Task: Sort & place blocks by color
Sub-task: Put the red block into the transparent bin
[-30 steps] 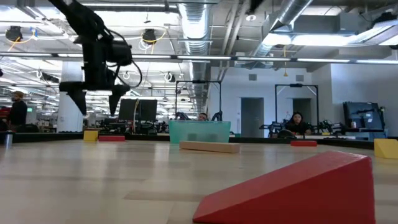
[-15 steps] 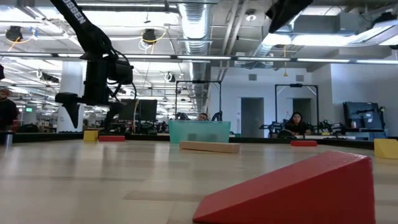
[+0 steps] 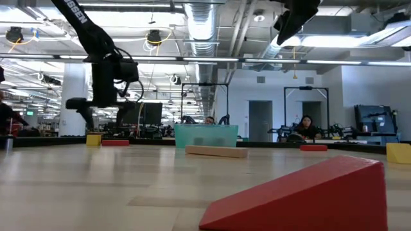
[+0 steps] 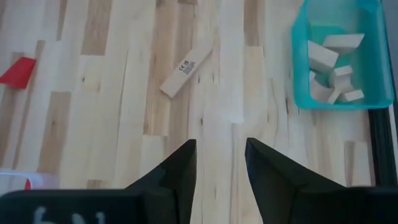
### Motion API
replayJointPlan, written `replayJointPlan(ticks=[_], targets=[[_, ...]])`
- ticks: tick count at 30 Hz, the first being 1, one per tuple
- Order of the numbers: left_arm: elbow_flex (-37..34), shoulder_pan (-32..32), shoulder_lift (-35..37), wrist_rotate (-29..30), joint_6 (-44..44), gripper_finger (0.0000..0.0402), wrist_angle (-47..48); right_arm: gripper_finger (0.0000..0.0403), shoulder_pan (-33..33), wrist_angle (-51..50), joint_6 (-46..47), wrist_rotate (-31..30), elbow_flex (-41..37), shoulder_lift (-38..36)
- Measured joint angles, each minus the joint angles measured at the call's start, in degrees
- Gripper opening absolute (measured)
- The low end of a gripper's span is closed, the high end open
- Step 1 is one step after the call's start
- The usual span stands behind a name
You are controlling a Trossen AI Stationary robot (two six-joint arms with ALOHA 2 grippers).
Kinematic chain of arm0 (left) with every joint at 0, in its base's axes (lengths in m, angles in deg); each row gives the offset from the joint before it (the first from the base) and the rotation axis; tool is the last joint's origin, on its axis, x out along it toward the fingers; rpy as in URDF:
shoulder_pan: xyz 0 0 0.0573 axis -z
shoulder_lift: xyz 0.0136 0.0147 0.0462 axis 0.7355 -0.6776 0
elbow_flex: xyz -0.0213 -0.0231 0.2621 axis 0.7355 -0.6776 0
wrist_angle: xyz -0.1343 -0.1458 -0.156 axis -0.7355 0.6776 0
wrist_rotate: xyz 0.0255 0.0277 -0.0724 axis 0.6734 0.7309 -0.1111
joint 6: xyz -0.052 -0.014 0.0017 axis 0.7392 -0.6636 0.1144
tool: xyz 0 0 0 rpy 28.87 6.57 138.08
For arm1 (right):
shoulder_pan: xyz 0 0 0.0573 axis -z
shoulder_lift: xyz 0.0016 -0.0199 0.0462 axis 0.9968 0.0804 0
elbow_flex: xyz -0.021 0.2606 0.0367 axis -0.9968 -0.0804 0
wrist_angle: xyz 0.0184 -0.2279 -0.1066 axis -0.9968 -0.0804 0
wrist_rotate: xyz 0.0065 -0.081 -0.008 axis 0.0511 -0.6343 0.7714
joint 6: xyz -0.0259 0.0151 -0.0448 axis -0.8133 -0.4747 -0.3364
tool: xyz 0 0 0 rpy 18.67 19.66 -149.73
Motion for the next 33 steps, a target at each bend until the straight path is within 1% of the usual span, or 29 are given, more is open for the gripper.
replayJointPlan(ticks=[4,6,9,12,16,18,20,23,28,31,33], targets=[[3.1,2.2,0.1,0.6,-8.2,0.0311,2.3,0.0152,-0.4,0.9,0.2,0.0,0.0,0.0],[5.6,3.0,0.1,0.7,-15.3,0.0309,2.3,0.0149,-0.6,1.3,0.6,0.0,0.0,0.0],[10.7,3.4,-1.1,-1.8,-28.7,0.0309,3.2,0.0144,-0.6,1.8,1.6,0.0,0.0,0.0],[17.1,2.9,-5.5,-3.1,-40.5,0.0309,8.7,0.0139,-0.6,2.7,2.6,0.1,0.0,0.0],[26.8,2.1,-14.6,-3.1,-51.9,0.0309,19.8,0.0132,-0.6,2.7,5.4,0.2,0.0,0.0],[30.4,2.1,-19.5,-2.3,-55.1,0.0309,24.8,0.0129,-0.7,2.4,7.5,0.2,0.0,0.0],[33.1,2.5,-23.4,-2.4,-57.2,0.0309,27.8,0.0127,-1.1,2.0,9.6,0.2,0.0,0.0],[34.7,3.3,-27.6,-0.9,-61.2,0.0309,30.3,0.0126,-2.3,1.8,12.0,0.2,0.0,0.0],[34.8,4.9,-30.9,-0.1,-65.6,0.0309,30.6,0.0126,-4.8,1.8,13.4,0.2,0.0,0.0],[34.7,5.6,-32.3,3.1,-66.4,0.0309,29.1,0.0126,-5.9,2.0,14.0,0.2,0.0,0.0],[34.8,5.7,-32.8,2.7,-67.3,0.0309,28.9,0.0126,-6.4,2.2,14.6,0.2,0.0,0.0]])
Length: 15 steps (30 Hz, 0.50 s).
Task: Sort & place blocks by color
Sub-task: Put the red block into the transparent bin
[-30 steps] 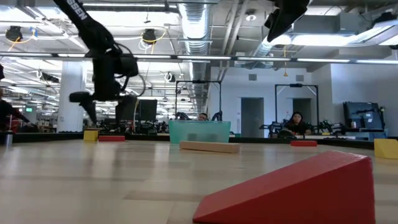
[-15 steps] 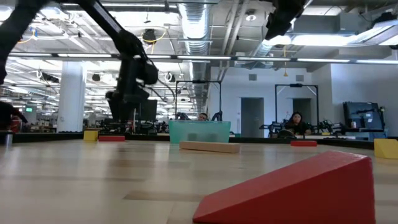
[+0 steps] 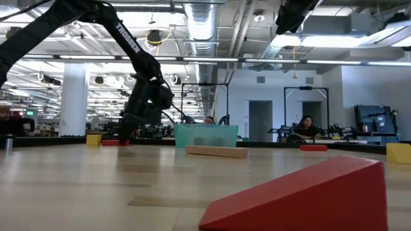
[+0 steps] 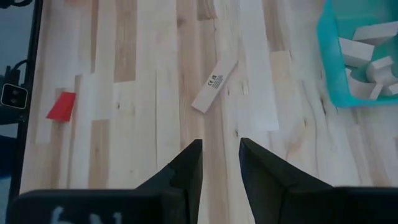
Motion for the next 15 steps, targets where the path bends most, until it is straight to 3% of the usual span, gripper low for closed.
replayJointPlan(ticks=[6,9,15], targets=[[0.7,-1.3,-0.3,-8.0,-2.7,0.0309,0.6,0.0126,-0.3,0.1,0.6,-0.1,0.0,0.0],[0.7,-1.8,-0.6,-8.5,-3.0,0.0303,1.8,0.0126,-0.3,0.3,1.5,-0.1,0.0,0.0],[0.8,-1.8,-1.1,-6.5,-2.8,0.0225,2.5,0.0126,-0.3,0.3,2.3,-0.2,0.0,0.0]])
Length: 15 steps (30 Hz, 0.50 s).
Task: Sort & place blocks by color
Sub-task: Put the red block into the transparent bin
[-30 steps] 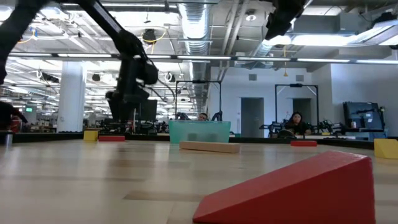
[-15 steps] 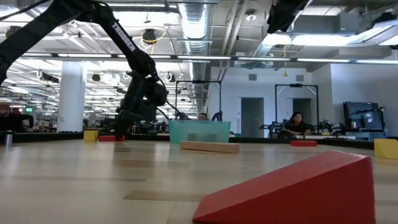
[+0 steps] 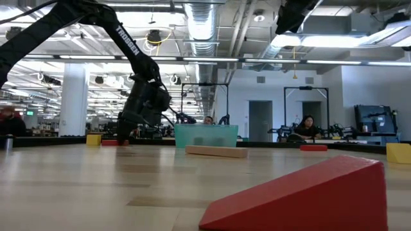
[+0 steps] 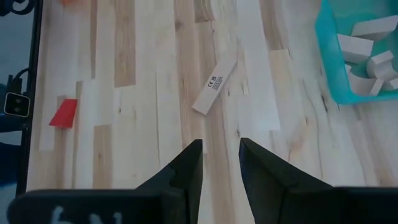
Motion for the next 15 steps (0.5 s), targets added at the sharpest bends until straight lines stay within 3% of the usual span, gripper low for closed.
replayJointPlan(ticks=[7,12,15], targets=[[0.0,1.0,0.0,5.6,-0.3,0.0076,-0.7,0.0126,-0.3,-0.1,1.4,-0.1,0.0,0.0],[3.3,1.6,0.0,8.3,1.4,0.0066,1.3,0.0126,-1.4,-2.7,2.6,-0.1,0.0,-0.2],[6.2,1.6,2.1,2.7,3.4,0.0066,1.9,0.0126,-2.5,-6.7,2.7,-0.1,0.0,-0.6]])
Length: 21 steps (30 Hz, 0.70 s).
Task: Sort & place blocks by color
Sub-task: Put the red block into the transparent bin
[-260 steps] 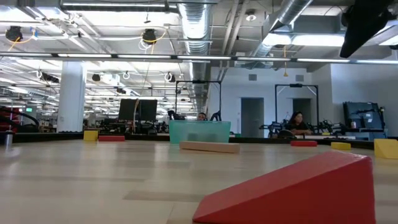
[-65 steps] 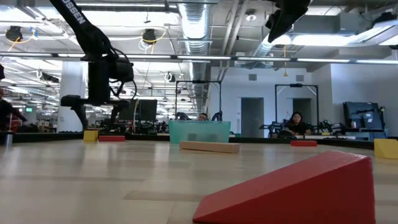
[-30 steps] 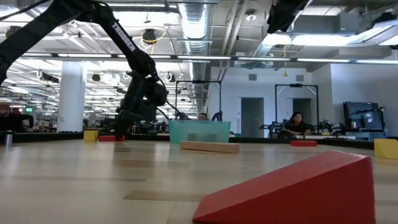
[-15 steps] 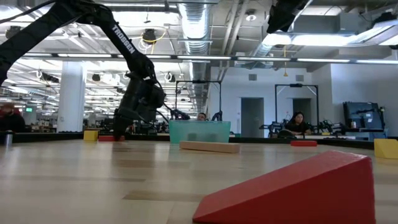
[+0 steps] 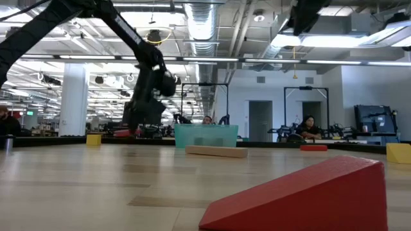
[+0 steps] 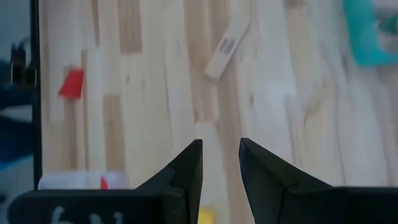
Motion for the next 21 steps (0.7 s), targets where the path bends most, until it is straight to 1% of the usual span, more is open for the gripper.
replayJointPlan(ticks=[2,5,10,12,15,16,17,18,21], targets=[[1.9,0.1,2.2,-4.8,1.3,0.0069,-0.1,0.0126,-0.5,-1.9,-0.4,0.0,0.0,-0.6],[4.4,0.3,6.0,-12.9,3.8,0.008,-1.1,0.0126,-1.0,-1.7,-1.0,-0.8,0.0,-1.2],[5.0,0.4,13.5,-28.8,7.9,0.0075,-7.5,0.0126,-0.9,3.5,-3.6,-2.5,0.0,-1.9],[4.3,0.2,15.9,-37.4,11.9,0.0074,-11.2,0.0126,-0.8,8.3,-5.3,-2.8,0.0,-1.9],[1.4,0.5,19.7,-58.5,18.5,0.0074,-19.9,0.0126,-0.5,18.8,-8.0,-3.0,0.0,-1.5],[0.6,1.3,20.9,-64.6,20.1,0.0075,-23.2,0.0126,-0.5,23.0,-9.1,-3.0,0.1,-0.9],[-0.2,2.4,22.2,-69.2,21.4,0.0076,-25.9,0.0126,-0.7,26.4,-10.4,-3.0,0.1,-0.4],[-1.0,3.9,23.5,-72.2,22.4,0.0076,-27.9,0.0126,-0.7,28.5,-12.4,-3.1,0.0,0.0],[-2.3,8.1,26.3,-76.1,22.2,0.0075,-29.1,0.0126,-0.4,35.5,-21.7,-3.1,0.0,1.0]])
